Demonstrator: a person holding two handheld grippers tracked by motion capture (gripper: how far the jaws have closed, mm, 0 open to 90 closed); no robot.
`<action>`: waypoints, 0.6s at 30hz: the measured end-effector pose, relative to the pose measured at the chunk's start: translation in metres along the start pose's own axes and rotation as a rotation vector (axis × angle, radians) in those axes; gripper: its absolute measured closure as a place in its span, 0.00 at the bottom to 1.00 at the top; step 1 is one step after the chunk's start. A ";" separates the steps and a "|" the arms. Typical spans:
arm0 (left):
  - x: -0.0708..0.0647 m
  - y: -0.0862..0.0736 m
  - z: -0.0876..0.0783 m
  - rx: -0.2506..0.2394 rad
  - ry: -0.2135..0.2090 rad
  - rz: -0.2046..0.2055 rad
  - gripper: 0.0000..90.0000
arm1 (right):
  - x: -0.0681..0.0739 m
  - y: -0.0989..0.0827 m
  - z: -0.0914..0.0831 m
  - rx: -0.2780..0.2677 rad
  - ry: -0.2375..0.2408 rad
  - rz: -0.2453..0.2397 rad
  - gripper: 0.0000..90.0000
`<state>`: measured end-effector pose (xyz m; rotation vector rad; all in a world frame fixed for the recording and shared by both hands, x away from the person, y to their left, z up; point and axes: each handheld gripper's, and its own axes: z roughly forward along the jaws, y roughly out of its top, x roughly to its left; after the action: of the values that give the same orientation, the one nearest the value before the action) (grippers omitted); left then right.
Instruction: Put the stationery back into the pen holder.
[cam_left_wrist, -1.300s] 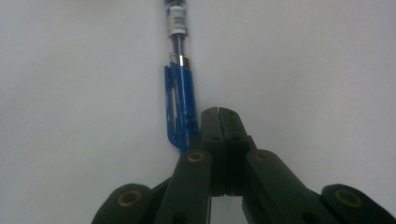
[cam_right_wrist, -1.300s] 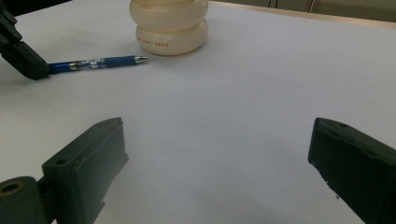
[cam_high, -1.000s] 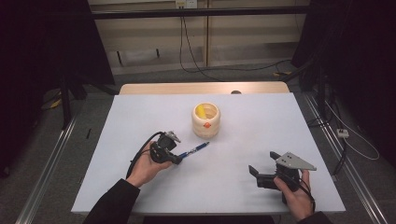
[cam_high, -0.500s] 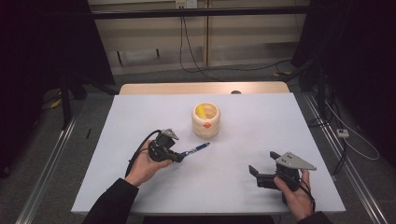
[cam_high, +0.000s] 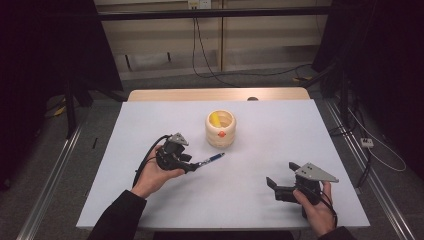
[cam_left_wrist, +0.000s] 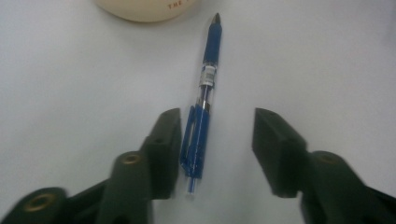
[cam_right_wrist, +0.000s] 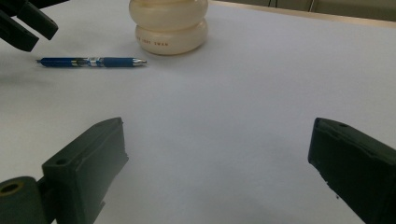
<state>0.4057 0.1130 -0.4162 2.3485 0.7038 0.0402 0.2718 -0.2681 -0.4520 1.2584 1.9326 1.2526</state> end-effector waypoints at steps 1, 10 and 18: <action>-0.001 0.001 0.000 -0.001 0.006 -0.003 0.50 | 0.000 0.000 0.000 0.000 0.000 0.000 0.05; -0.002 0.004 0.005 -0.001 0.004 -0.065 0.10 | 0.000 0.000 0.000 0.000 -0.002 0.003 0.05; -0.009 0.017 0.009 0.022 -0.011 -0.017 0.09 | 0.000 0.000 0.001 0.002 0.000 0.003 0.05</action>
<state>0.4083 0.0923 -0.4113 2.3618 0.7220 0.0115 0.2727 -0.2677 -0.4521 1.2632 1.9324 1.2524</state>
